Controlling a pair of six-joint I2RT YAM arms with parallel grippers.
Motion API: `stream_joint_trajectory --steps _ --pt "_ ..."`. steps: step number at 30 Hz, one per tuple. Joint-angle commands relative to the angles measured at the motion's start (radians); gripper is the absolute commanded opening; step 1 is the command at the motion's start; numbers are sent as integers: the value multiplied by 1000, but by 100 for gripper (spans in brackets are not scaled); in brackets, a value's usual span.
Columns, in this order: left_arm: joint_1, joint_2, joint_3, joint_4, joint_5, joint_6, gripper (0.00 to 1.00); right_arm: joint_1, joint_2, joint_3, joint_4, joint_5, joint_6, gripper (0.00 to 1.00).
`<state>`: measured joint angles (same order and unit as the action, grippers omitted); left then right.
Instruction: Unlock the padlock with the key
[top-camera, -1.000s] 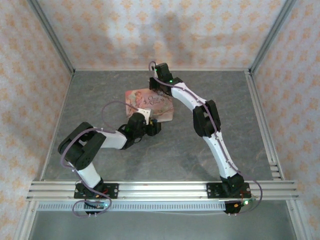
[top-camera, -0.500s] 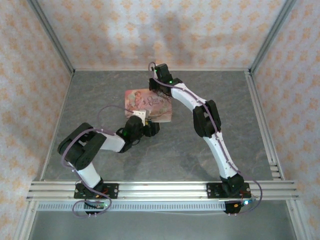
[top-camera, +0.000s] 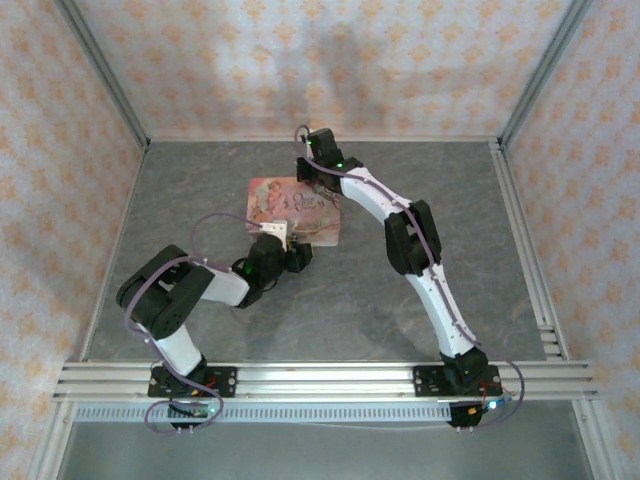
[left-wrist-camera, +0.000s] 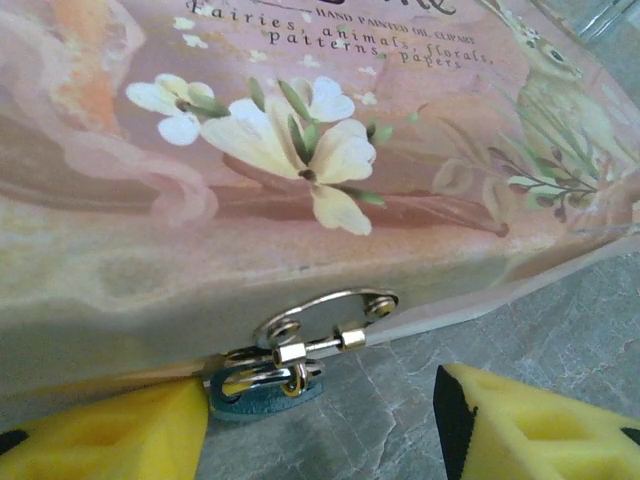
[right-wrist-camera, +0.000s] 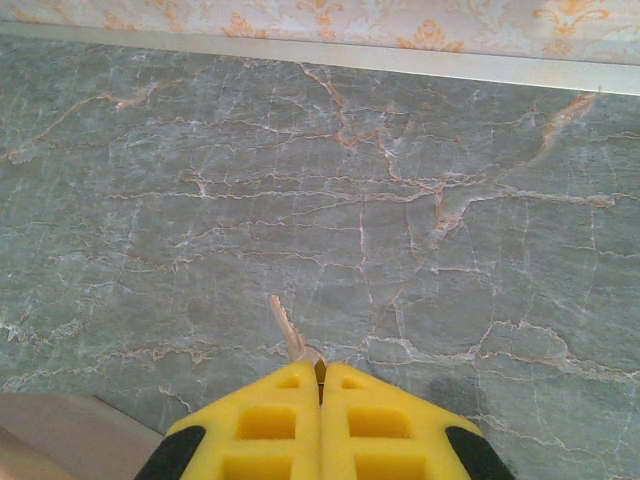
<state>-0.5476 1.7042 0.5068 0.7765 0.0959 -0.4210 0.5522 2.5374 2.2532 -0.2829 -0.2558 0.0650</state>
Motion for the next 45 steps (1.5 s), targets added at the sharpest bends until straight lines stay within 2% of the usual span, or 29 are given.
stream_joint_trajectory --steps 1,6,15,16,19,20,22,24,26,29,42,45 --pt "18 -1 -15 85 26 34 54 29 18 -48 -129 2 -2 0" --pt "38 -15 -12 86 137 44 51 29 12 -51 -127 7 -6 0" --pt "47 -4 13 41 171 48 55 29 4 -58 -121 9 -9 0" --pt "47 3 20 37 174 51 50 29 4 -58 -121 10 -8 0" --pt "58 34 53 20 246 48 21 30 6 -60 -118 9 -7 0" --pt "62 44 59 24 265 41 20 30 6 -59 -118 9 -8 0" --pt "62 51 57 25 257 25 28 30 4 -60 -117 7 -6 0" --pt "64 40 39 22 214 18 40 29 0 -64 -115 7 -8 0" --pt "63 27 26 20 191 21 47 29 -4 -71 -113 10 -14 0" --pt "63 25 30 9 188 23 52 29 -5 -73 -113 14 -18 0" --pt "59 -11 9 -77 -49 15 58 29 -3 -76 -111 9 -17 0" --pt "58 -10 18 -69 -2 42 57 29 0 -76 -110 5 -12 0"
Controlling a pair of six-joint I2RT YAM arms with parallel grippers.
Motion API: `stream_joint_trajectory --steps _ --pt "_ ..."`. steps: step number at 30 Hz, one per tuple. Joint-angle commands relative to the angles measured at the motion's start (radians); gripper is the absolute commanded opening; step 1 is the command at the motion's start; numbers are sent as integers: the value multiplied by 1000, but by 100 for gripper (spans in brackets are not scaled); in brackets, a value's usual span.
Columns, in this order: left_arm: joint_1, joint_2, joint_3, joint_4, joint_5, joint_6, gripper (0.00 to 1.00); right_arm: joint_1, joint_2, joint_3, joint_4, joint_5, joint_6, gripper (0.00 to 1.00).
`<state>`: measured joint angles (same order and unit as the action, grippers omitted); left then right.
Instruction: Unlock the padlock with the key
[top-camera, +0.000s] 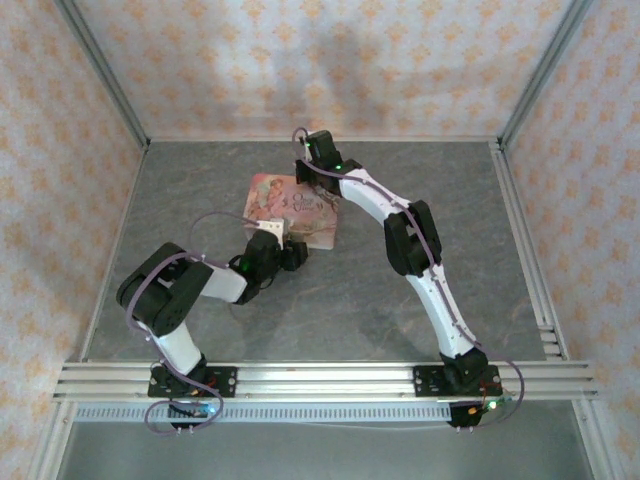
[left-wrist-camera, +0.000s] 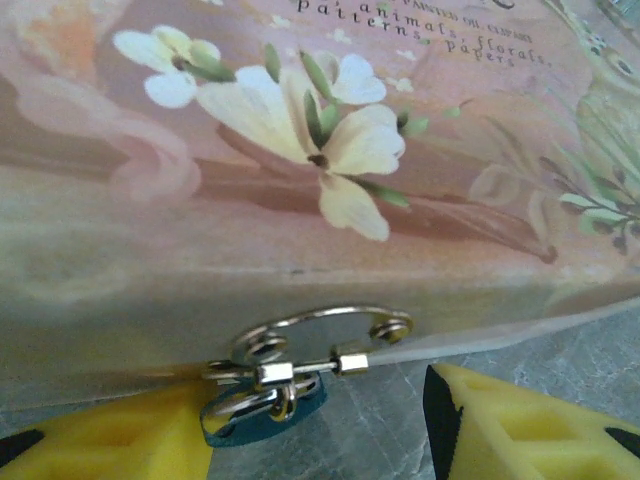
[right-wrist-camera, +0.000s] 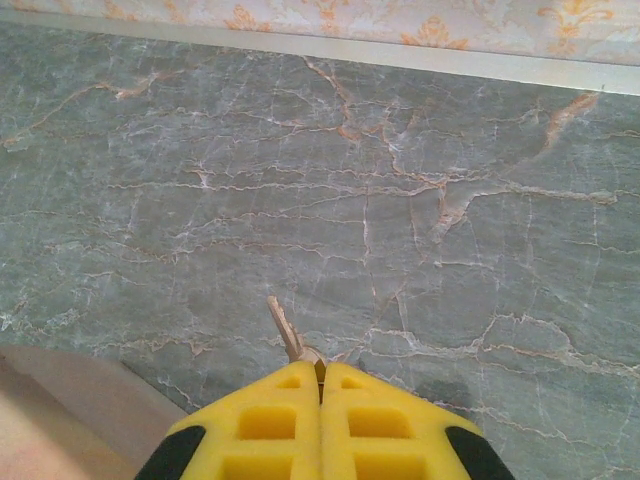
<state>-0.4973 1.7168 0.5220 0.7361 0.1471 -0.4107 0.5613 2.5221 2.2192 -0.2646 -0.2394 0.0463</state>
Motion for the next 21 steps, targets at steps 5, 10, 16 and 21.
stream_joint_trajectory --steps 5,10,16,21 --pt "8 -25 15 11 64 58 48 20 17 -46 -130 -8 10 0" --pt "12 -28 34 -4 105 65 36 21 12 -50 -128 -6 9 0" --pt "19 -28 35 -5 119 58 26 22 6 -62 -121 -7 9 0" --pt "23 -34 39 -13 131 44 22 21 -3 -87 -107 -6 7 0"
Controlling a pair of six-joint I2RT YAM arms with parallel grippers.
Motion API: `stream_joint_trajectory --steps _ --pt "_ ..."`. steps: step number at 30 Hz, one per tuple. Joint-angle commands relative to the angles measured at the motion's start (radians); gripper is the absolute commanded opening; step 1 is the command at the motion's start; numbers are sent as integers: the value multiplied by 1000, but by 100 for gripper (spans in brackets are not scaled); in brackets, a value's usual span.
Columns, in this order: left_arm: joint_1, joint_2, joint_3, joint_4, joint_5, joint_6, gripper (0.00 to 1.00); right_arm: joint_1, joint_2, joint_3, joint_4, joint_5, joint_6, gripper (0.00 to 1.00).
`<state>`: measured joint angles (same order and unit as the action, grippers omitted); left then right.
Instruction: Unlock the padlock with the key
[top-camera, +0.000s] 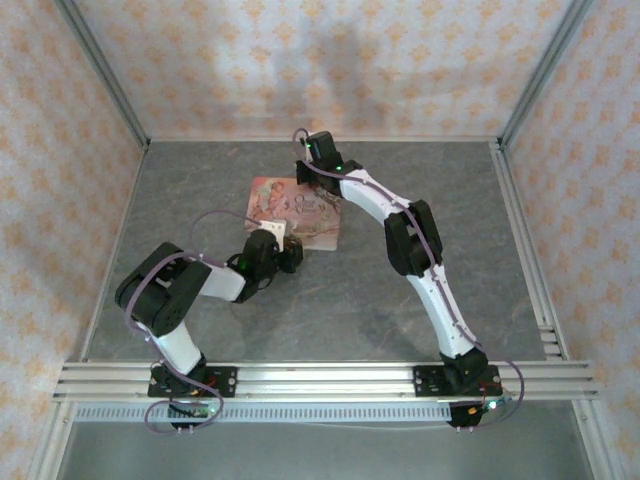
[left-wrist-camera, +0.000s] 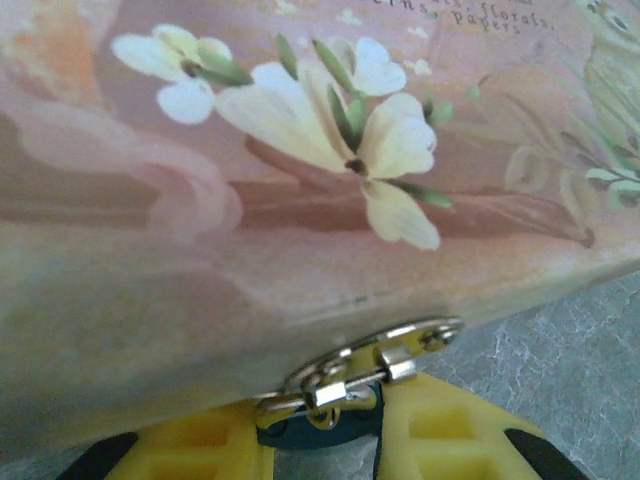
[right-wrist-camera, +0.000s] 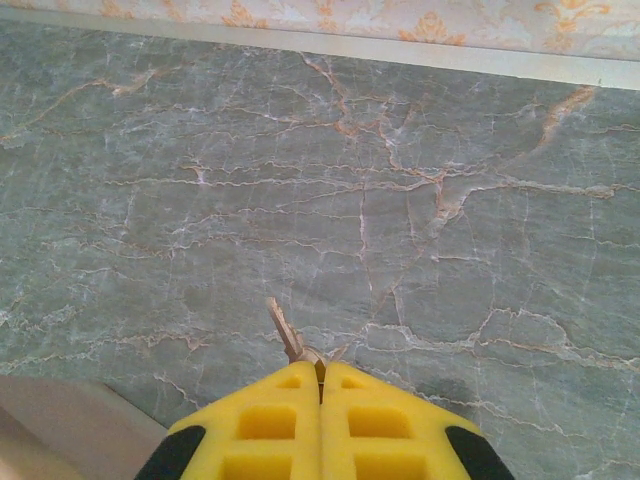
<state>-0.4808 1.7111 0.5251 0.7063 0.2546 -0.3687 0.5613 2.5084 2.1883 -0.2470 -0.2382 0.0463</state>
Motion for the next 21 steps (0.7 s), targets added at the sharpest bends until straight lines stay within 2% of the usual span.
stream_joint_trajectory --steps 1,7,9,21 --pt "7 -30 36 18 26 2 19 21 9 -60 -123 -6 7 0" --pt "14 -41 38 -6 41 5 8 21 0 -68 -117 -7 4 0" --pt "16 -44 40 -17 58 9 0 21 -3 -68 -117 -9 6 0" --pt "19 -58 70 -121 81 -21 1 21 -30 -96 -98 -10 6 0"
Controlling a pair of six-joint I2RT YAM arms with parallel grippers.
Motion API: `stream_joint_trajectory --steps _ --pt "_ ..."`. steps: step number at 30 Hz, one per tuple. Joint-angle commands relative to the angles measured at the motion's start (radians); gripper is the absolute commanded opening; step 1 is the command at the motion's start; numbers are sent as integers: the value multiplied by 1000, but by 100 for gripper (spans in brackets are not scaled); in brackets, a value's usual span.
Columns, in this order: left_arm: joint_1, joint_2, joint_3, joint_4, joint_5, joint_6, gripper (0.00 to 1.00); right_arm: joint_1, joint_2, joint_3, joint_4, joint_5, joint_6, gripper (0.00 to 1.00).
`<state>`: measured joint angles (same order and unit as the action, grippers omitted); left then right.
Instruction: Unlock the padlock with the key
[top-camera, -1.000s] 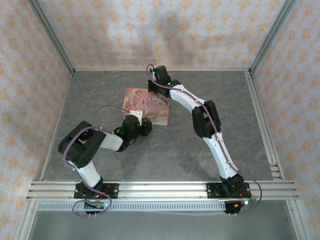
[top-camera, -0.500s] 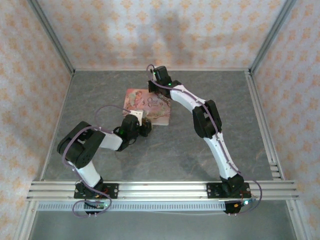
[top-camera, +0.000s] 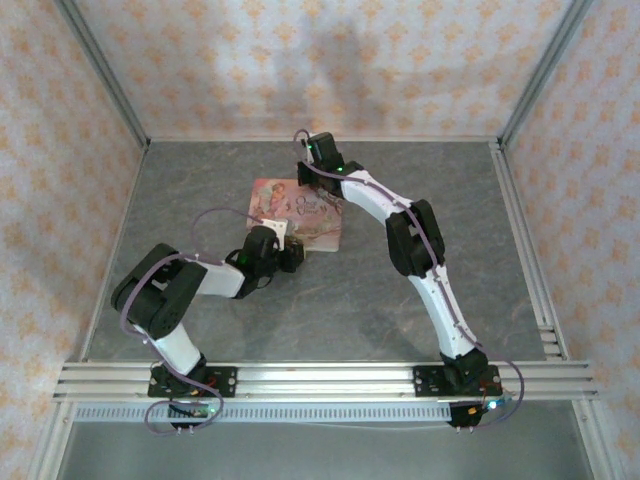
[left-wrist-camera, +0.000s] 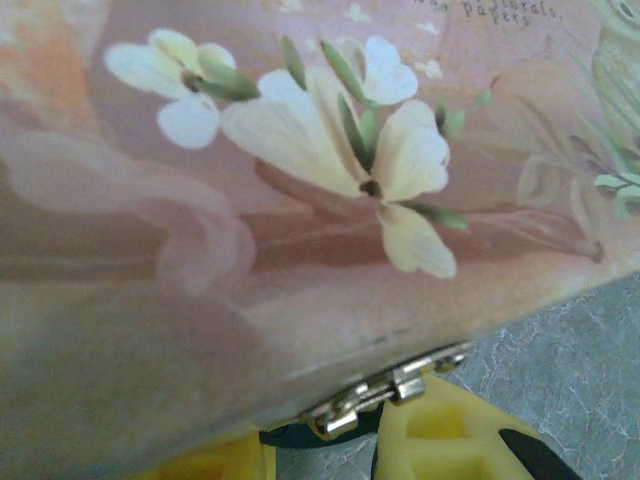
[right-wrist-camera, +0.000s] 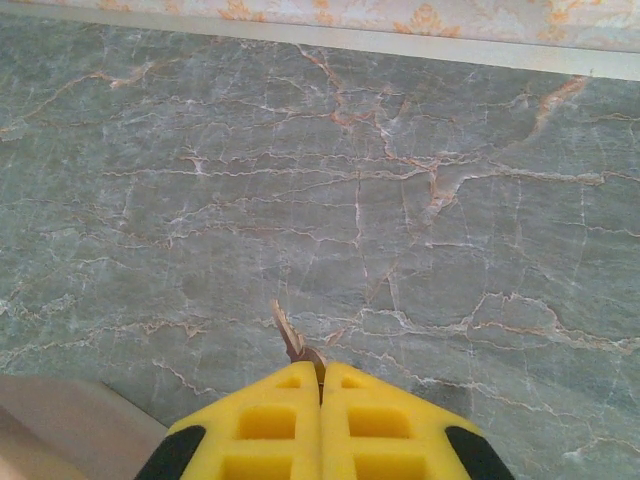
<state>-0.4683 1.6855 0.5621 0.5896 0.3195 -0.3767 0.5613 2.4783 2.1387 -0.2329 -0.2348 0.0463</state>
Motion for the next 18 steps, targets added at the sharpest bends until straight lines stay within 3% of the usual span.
stream_joint_trajectory --steps 1,3,5,18 --pt "7 -35 30 -8 12 -16 4 21 -2 -49 -111 -13 5 0" --pt "7 -42 36 -31 -1 -22 22 20 -5 -56 -106 -14 3 0" --pt "7 -42 41 -47 -13 -16 32 21 -5 -56 -108 -14 3 0" --pt "11 -97 -33 -6 12 -7 38 21 -5 -64 -106 -8 -2 0"
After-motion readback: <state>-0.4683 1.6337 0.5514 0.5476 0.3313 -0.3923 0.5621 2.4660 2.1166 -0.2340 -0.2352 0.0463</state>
